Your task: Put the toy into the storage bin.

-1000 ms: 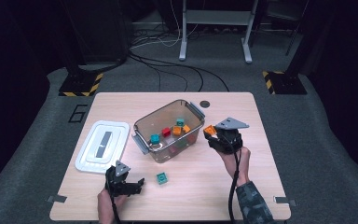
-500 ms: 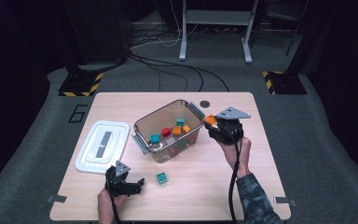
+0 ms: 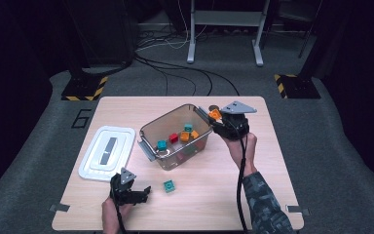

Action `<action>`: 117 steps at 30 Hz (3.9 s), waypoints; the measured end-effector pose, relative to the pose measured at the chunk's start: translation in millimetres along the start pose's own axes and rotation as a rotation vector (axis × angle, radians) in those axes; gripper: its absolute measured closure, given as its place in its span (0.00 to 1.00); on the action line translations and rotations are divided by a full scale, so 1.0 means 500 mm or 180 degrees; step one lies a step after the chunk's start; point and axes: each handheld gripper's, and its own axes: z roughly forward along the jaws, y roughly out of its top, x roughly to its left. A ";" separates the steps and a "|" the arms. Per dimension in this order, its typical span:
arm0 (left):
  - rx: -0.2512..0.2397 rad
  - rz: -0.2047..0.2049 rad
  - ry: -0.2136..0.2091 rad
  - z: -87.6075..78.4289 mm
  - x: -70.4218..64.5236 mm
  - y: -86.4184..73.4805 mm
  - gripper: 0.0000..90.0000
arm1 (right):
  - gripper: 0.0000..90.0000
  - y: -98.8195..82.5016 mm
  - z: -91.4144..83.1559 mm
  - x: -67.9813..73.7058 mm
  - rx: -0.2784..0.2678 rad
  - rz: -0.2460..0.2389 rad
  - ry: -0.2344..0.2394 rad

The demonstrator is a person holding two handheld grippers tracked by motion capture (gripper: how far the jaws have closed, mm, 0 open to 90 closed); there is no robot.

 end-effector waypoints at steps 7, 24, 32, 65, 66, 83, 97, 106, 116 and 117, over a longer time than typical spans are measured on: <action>-0.0007 -0.0005 0.0008 0.000 0.000 0.000 0.05 | 0.65 0.017 0.029 -0.004 0.0005 -0.0009 0.0000; 0.0014 0.0013 -0.0006 -0.001 0.001 0.000 0.05 | 0.65 0.026 0.085 -0.006 0.0063 -0.0010 0.0054; 0.0002 0.0010 0.0004 0.000 0.000 0.000 0.05 | 0.65 0.027 0.112 0.002 0.0115 -0.0045 0.0110; 0.0002 -0.0001 -0.0003 0.000 0.000 0.000 0.05 | 0.00 -0.084 0.035 0.088 0.0348 0.0024 0.0501; 0.0002 -0.0002 -0.0003 0.000 0.000 0.000 0.05 | 0.00 -0.089 0.033 0.093 0.0359 0.0027 0.0507; 0.0002 -0.0002 -0.0003 0.000 0.000 0.000 0.05 | 0.00 -0.179 0.036 0.172 0.0519 0.0091 0.0725; 0.0006 0.0008 0.0004 -0.001 0.000 0.000 0.05 | 0.00 -0.225 0.051 0.223 0.0620 0.0077 0.0828; 0.0004 0.0004 -0.0001 0.000 0.000 0.000 0.05 | 0.00 -0.244 0.069 0.256 0.0713 -0.0009 0.0924; 0.0007 0.0012 -0.0002 -0.001 0.000 0.000 0.05 | 0.00 -0.269 0.097 0.310 0.0904 -0.0107 0.1080; 0.0003 0.0002 -0.0001 -0.001 0.000 0.000 0.05 | 0.00 -0.272 0.100 0.316 0.0933 -0.0097 0.1087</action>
